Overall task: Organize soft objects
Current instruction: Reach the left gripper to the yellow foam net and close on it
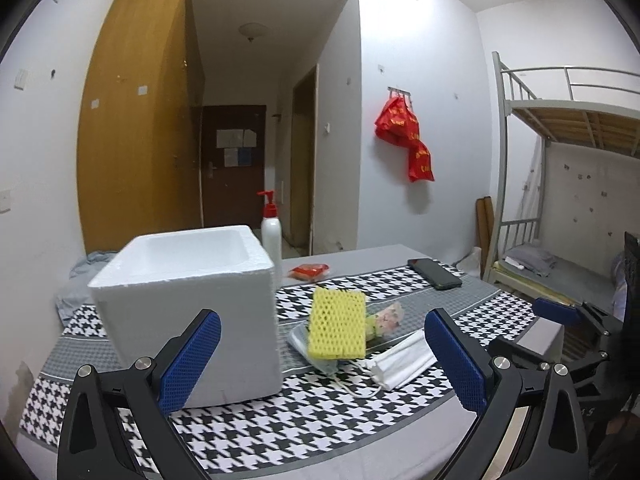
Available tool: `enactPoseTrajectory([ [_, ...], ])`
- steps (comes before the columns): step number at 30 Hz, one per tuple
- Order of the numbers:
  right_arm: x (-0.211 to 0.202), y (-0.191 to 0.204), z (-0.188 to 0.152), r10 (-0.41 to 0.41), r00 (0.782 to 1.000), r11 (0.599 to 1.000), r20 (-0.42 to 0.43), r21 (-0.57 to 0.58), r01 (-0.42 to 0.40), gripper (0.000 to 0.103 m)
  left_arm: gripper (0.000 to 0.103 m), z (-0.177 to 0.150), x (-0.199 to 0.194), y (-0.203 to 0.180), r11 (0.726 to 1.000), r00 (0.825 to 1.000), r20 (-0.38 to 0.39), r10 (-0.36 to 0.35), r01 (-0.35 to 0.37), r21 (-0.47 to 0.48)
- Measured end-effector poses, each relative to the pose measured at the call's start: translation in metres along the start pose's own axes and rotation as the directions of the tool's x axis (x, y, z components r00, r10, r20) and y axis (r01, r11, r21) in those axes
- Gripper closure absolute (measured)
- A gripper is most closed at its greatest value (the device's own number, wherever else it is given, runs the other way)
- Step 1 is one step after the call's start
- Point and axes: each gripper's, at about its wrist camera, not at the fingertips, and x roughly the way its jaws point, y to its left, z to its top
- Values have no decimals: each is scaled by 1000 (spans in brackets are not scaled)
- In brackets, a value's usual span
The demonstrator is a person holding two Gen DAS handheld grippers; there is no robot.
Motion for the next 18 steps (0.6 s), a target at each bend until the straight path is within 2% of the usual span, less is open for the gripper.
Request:
enactPoseTrajectory([
  [13, 13, -19, -2, -15, 1000, 1000, -24, 2, 15, 0, 1, 2, 34, -23, 997, 994, -79, -70, 72, 24],
  [18, 25, -28, -5, -15, 999, 1000, -51, 13, 16, 0, 1, 0, 52, -30, 995, 987, -135, -87, 93, 33],
])
